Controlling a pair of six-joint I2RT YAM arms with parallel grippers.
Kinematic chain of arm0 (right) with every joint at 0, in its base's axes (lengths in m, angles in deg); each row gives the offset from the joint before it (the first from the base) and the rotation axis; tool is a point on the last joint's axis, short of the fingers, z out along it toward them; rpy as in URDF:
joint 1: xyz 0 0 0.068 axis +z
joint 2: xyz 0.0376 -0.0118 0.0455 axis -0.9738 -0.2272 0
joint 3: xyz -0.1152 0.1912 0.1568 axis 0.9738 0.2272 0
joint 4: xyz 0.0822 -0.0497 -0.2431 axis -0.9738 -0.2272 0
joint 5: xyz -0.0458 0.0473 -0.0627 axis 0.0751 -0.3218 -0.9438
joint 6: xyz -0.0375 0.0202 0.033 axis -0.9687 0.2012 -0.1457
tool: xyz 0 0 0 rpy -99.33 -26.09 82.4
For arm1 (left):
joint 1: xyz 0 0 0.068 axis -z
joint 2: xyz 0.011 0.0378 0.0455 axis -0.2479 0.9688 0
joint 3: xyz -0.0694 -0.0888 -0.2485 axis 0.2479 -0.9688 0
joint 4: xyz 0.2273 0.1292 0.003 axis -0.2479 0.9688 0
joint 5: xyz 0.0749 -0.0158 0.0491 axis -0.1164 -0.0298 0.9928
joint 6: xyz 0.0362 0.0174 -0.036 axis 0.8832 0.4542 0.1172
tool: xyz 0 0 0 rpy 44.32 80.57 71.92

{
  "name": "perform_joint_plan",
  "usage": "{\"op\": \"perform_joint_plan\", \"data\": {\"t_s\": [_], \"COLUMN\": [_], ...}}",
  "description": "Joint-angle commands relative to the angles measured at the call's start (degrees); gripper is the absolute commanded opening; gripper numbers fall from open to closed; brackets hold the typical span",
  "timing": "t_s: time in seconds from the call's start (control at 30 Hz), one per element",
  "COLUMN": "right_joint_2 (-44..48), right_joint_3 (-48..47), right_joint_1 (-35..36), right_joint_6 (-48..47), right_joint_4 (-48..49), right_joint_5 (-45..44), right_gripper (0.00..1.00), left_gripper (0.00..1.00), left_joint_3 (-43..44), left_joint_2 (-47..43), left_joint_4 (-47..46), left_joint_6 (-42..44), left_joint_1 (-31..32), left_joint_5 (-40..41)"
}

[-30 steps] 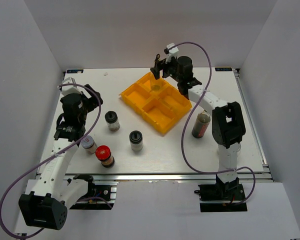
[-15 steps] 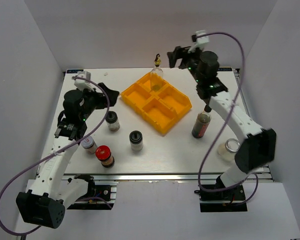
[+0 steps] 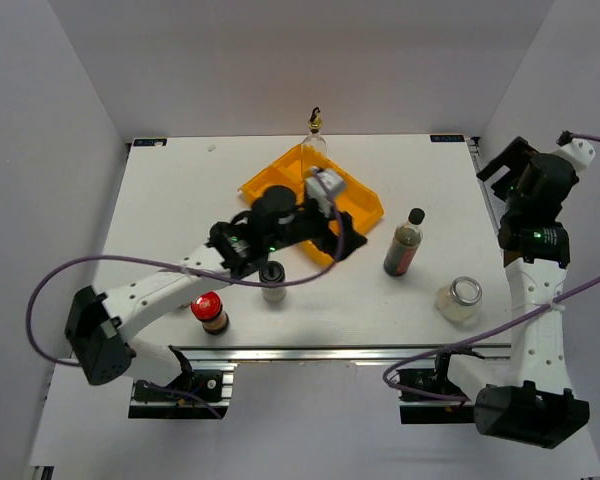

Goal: Organize the condiment bottles

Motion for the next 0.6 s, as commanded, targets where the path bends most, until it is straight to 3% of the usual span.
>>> {"op": "perform_joint_plan", "data": {"t_s": [0.0,0.17,0.57], "right_joint_2": [0.5,2.5,7.2], "right_joint_3": [2.6,5.0,7.3], "right_joint_1": [-6.3,-9.2,-9.4], "right_joint_6": [0.2,-0.9,-1.9], "right_joint_4": [-6.3,-6.8,-6.7], "right_joint_5": [9.9,16.2,12.3], "right_gripper": [0.89,0.89,0.89], "left_gripper": [0.98,0.98,0.98], "left_joint_3": [5.1,14.1,27.5], "left_joint_2": [5.5,16.1,31.7], "left_joint_4": [-1.1,-2.0,-6.4], "left_joint_6": [8.0,10.3,13.5], "left_joint_1": [7.7,10.7,12.5], "left_joint_5": [7.1,14.8,18.6]}}
